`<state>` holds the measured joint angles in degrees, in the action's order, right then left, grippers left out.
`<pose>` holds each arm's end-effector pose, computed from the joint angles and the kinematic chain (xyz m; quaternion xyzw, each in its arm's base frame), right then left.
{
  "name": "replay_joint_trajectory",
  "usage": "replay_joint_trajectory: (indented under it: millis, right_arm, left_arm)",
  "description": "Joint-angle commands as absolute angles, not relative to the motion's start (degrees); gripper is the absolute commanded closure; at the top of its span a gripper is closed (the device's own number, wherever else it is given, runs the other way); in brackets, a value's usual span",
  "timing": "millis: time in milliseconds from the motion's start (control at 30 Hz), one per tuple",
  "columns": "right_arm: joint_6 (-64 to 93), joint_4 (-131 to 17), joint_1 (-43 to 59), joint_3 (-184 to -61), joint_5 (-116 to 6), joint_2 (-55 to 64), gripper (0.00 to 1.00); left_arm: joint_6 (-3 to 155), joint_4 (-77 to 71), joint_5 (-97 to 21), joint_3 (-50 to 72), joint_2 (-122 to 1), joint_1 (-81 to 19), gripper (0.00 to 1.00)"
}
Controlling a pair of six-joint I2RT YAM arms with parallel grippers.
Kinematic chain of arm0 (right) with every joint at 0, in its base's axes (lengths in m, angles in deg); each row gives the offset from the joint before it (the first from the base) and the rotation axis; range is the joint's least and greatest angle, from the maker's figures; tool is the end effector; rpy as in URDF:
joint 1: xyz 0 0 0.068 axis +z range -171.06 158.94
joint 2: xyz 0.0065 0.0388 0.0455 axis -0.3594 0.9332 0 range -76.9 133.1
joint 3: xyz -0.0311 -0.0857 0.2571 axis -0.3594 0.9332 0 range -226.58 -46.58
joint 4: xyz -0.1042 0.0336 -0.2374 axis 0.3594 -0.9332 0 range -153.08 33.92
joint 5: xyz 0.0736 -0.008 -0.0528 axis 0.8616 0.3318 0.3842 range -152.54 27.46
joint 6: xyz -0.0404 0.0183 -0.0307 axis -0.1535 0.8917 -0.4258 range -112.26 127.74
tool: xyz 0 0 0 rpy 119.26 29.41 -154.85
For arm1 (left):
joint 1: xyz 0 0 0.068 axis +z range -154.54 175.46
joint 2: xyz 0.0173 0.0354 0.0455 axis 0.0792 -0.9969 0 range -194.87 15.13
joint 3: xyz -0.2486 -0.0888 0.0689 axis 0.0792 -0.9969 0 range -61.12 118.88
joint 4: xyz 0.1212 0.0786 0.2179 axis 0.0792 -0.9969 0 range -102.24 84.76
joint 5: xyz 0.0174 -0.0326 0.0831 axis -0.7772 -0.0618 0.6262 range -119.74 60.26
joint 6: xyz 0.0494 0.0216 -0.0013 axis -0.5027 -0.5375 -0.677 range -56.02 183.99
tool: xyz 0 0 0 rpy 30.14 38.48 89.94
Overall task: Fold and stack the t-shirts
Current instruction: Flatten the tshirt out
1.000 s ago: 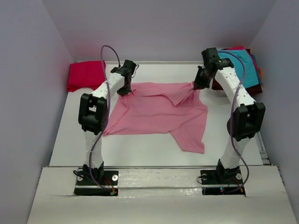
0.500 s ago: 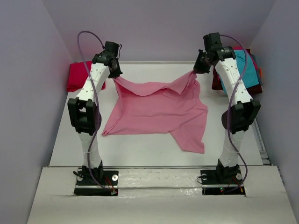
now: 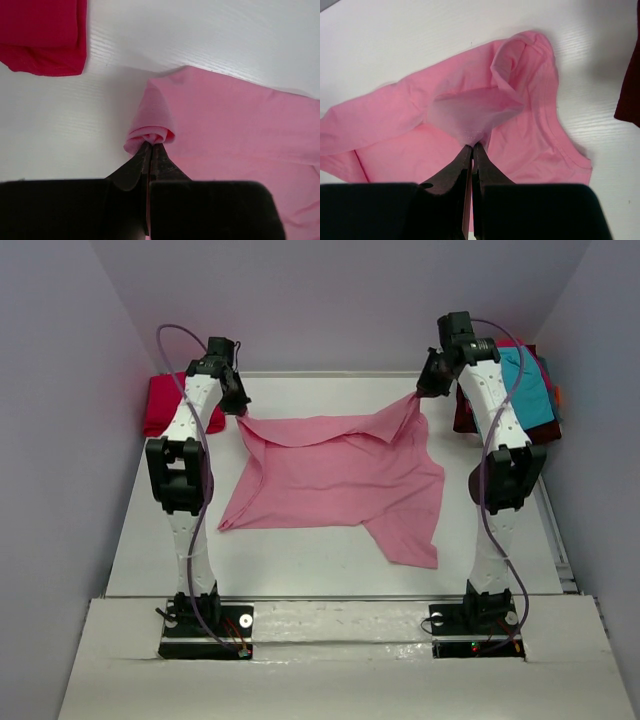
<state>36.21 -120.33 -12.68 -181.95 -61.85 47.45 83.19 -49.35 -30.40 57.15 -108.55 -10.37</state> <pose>0.4585 0.0680 0.3492 0.1636 0.9347 0.1051 0.2974 0.4846 -0.0499 0.2865 -0.1073 0.9321 -0.0803 0.3365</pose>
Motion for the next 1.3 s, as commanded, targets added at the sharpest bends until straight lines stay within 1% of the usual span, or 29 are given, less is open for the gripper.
replay_joint_trajectory:
  millis: [0,233,500,933,1267]
  right_arm:
    - [36.2,-117.2,-13.9,-186.1,-61.0,48.6,0.93]
    - [35.4,-110.2,-14.5,-183.9,-61.9,47.7,0.93]
    - [34.6,-102.2,-14.5,-183.8,-64.1,47.5,0.93]
    - [33.8,-94.6,-14.5,-182.5,-65.7,49.2,0.93]
    - [32.7,-93.5,-14.5,-184.7,-66.4,53.4,0.93]
  left_arm:
    - [84.3,-46.5,-34.6,61.0,-110.4,-8.9,0.94]
    - [84.0,-38.6,-36.7,62.0,-110.7,-8.8,0.94]
    - [82.1,-34.9,-34.7,65.1,-110.9,-8.3,0.94]
    - [82.4,-28.6,-30.3,60.6,-110.5,-7.8,0.94]
    - [84.7,-27.0,-24.4,58.2,-111.9,-7.3,0.94]
